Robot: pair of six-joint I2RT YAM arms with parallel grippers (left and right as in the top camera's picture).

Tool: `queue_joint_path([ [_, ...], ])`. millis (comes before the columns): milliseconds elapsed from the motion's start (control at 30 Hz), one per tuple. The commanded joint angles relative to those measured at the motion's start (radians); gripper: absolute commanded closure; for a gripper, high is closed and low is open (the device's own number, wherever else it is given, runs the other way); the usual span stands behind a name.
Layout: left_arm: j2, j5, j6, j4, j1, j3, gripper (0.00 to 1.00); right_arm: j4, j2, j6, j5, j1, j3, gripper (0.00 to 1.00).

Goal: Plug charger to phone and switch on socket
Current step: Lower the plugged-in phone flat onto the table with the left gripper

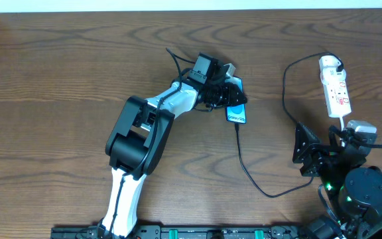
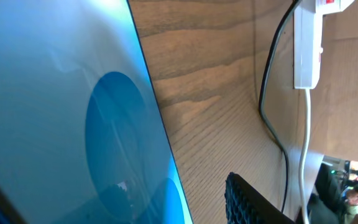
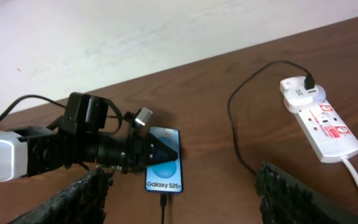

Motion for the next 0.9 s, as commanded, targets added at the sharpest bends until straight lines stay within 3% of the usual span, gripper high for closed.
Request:
queue_joint_path([
  [0, 0.042, -0.122, 0.072, -0.039, 0.005, -0.029, 0.51, -0.017, 0.003, 0.034, 0.011, -0.006, 0.010, 0.26],
  [133, 0.042, -0.127, 0.085, -0.046, 0.005, -0.029, 0.51, -0.047, 0.003, 0.053, 0.011, -0.006, 0.010, 0.26],
  [433, 0.042, -0.298, 0.085, -0.141, 0.005, -0.030, 0.49, -0.070, 0.003, 0.064, 0.011, -0.006, 0.010, 0.25],
  [867, 0.042, -0.305, 0.085, -0.150, 0.005, -0.030, 0.43, -0.084, 0.003, 0.064, 0.011, -0.006, 0.006, 0.23],
])
